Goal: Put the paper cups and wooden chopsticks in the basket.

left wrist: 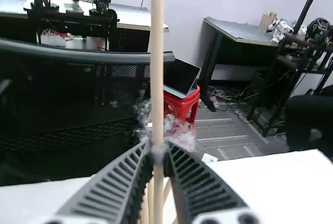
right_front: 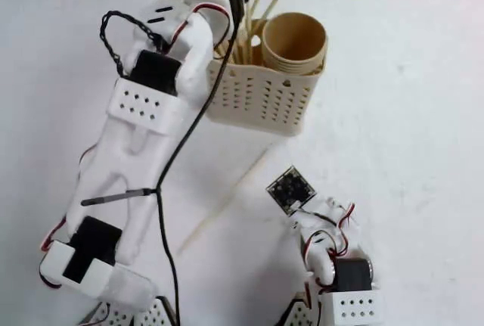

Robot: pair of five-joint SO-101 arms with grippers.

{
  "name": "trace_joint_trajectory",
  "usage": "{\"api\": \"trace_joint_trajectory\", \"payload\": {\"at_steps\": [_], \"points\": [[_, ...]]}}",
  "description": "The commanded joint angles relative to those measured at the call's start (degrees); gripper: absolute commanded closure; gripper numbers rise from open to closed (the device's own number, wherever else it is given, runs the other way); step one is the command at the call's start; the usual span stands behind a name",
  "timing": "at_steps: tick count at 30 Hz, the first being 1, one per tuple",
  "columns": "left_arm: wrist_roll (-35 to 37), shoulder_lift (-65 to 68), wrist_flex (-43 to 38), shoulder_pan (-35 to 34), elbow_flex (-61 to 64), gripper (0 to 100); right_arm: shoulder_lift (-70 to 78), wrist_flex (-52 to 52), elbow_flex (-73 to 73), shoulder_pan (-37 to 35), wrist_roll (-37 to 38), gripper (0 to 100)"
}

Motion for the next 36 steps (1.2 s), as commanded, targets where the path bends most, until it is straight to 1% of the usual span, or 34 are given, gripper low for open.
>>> {"api": "trace_joint_trajectory", "payload": {"at_steps": [1, 6, 9, 11, 20, 22, 25, 27, 29, 31, 34, 36], "points": [[2.11, -0.40, 1.23, -0.48, -3.16, 91, -0.22, 0.40, 0.53, -0.13, 0.26, 97.9], [2.11, -0.57, 2.29, -1.45, -3.16, 91, -0.22, 0.40, 0.53, -0.22, 0.26, 97.9], [1.93, -0.84, 5.98, -1.80, -3.25, 91, -0.22, 0.40, 0.53, -0.13, 0.26, 97.9], [-1.23, -2.51, 13.01, -1.63, -4.04, 91, -0.22, 0.40, 0.53, -0.22, 0.26, 97.9], [-22.59, -19.38, 50.11, 3.47, -4.22, 91, -0.22, 0.40, 0.53, -0.13, 0.26, 97.9], [-25.41, -21.93, 56.44, 5.23, -3.69, 91, -0.22, 0.40, 0.53, -0.13, 0.26, 97.9], [-26.02, -22.99, 62.51, 8.04, 2.29, 91, -0.22, 0.40, 0.53, -0.13, 0.26, 97.9], [-26.55, -22.90, 61.36, 9.27, 10.81, 91, -0.22, 0.40, 0.53, -0.22, 0.26, 97.9], [-26.55, -22.90, 55.82, 9.63, 21.27, 91, -0.22, 0.40, 0.53, -0.13, 0.26, 97.9], [-27.78, -22.90, 48.09, 9.71, 31.74, 91, -0.22, 0.40, 0.53, -0.13, 0.26, 97.9], [-32.62, -22.90, 35.43, 9.98, 46.24, 91, -0.22, 0.40, 0.53, -0.13, 0.26, 97.9], [-33.14, -22.90, 28.48, 9.98, 53.27, 91, -0.22, 0.40, 0.53, -0.13, 0.26, 97.9]]}}
